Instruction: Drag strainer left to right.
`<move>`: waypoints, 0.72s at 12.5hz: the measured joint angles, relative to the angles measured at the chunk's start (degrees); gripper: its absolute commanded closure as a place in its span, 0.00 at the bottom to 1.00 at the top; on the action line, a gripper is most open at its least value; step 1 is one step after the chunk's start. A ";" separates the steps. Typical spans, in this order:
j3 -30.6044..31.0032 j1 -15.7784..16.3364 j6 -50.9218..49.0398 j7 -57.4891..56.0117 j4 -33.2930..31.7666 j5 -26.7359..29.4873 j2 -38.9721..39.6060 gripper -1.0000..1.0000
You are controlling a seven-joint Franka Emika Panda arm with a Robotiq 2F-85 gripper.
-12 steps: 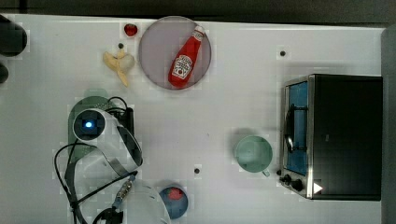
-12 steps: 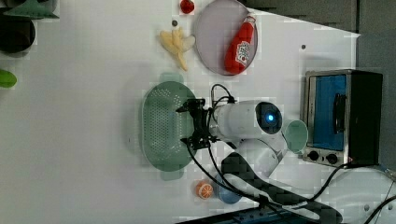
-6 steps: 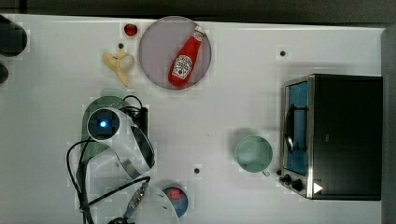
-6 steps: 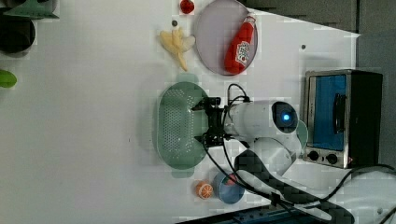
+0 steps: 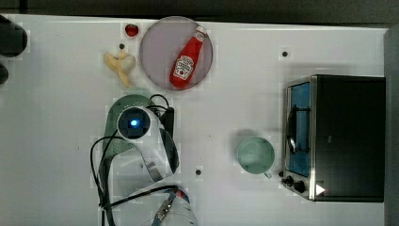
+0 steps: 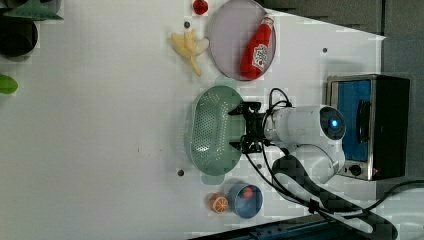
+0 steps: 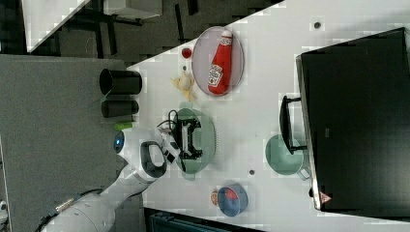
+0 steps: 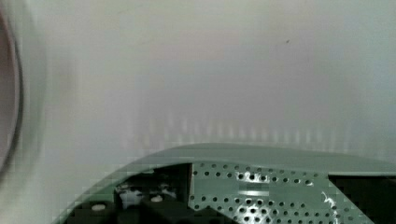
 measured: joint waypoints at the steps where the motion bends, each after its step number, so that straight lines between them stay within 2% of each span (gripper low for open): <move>1: -1.02 -0.09 -0.06 -0.56 -0.22 0.04 0.08 0.00; 3: -2.63 -0.64 -0.11 -2.57 -1.01 -2.71 0.07 0.00; 9: -8.69 -0.83 -0.06 -8.00 -1.68 -2.78 -1.55 0.00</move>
